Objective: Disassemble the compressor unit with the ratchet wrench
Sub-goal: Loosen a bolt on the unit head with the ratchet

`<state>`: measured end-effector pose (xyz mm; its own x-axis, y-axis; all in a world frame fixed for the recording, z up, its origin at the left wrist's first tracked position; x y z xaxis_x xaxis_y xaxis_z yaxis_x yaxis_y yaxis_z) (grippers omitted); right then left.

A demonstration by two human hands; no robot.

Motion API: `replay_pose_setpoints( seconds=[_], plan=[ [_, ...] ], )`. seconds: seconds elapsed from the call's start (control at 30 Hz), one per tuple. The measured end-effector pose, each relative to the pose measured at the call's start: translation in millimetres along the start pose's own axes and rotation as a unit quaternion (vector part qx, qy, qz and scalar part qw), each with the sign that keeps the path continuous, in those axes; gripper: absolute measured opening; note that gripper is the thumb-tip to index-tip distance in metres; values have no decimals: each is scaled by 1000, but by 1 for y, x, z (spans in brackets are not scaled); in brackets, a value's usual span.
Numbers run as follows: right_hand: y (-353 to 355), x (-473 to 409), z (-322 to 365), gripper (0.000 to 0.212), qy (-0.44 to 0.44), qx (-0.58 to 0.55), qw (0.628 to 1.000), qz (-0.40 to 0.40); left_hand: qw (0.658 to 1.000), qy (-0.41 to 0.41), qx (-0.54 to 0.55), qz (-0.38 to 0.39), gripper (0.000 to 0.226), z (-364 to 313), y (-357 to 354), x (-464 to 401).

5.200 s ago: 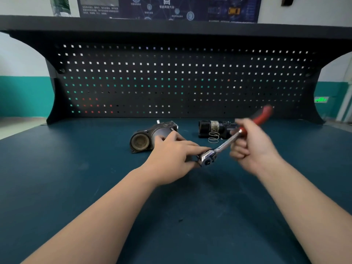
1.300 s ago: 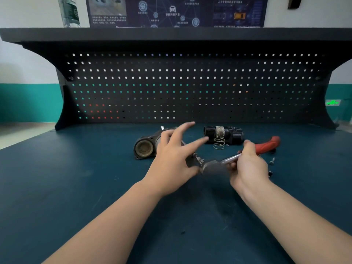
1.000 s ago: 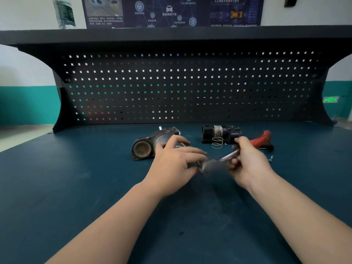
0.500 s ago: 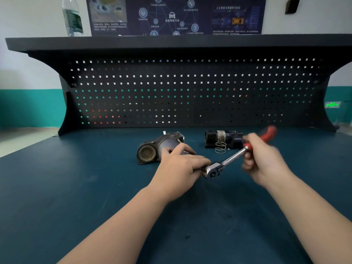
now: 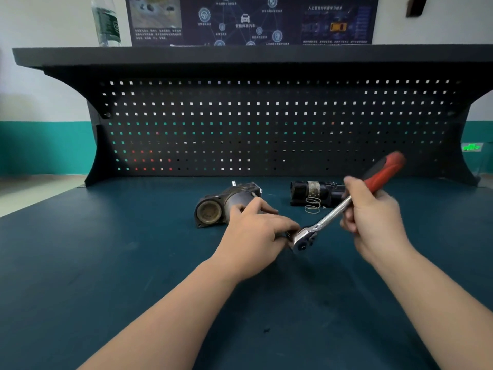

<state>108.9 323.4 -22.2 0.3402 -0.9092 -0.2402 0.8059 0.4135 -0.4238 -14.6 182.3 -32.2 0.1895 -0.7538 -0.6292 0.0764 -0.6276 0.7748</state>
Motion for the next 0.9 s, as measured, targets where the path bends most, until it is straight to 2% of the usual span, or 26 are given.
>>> replay_pose_setpoints(
  seconds=[0.1,0.13,0.17,0.2,0.23,0.27,0.33,0.37,0.43,0.53,0.63,0.7,0.77,0.83,0.9],
  plan=[
    [14,4,-43,29,-243,-48,966,-75,1000,-11,-16,3,25,-3,3,-2],
    [15,6,-51,31,-281,-53,955,-80,999,-26,-30,8,25,-3,5,-4],
    [15,6,-52,31,-282,-51,955,-80,998,-42,-43,16,25,-3,6,-6],
    [14,3,-47,31,-249,-45,964,-77,997,-54,-46,27,25,-2,6,-8],
    [12,-2,-35,30,-175,-41,982,-62,997,-60,-38,38,24,0,7,-9],
    [7,-6,-19,29,-79,-38,996,-28,997,-62,-29,46,24,2,6,-10],
    [-11,2,14,29,90,0,992,83,997,-62,-20,35,24,3,6,-9],
    [-19,10,23,28,133,27,983,127,998,-62,-19,18,25,2,7,-8],
    [-23,15,25,27,144,51,978,144,997,-69,-21,-9,29,0,8,-6],
    [-15,7,12,27,65,15,993,100,995,-86,-33,-22,33,-1,7,-5],
    [-1,-2,-10,25,-87,-14,996,9,995,-79,-44,-33,27,-2,4,-6],
    [12,4,-35,24,-246,-31,968,-43,995,-73,-47,-45,24,-3,4,-6],
    [16,17,-53,23,-363,-55,928,-56,995,-71,-48,-45,23,-2,3,-5],
    [15,17,-54,25,-361,-68,929,-50,996,-69,-47,-37,24,-1,3,-6],
    [9,3,-37,27,-251,-85,964,-24,996,-73,-46,-34,28,-1,4,-5]
  ],
)
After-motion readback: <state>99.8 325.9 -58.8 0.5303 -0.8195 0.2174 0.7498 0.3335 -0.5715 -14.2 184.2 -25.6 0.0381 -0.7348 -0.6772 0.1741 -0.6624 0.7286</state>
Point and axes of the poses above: each hand's wrist, its own x-axis away from the middle knuckle, its own y-axis out of the back of the hand, z = x × y, the point moved 6 cm from there along -x, towards the middle knuckle, and after that the axes turned 8 degrees about -x, right-handed, at the moved point
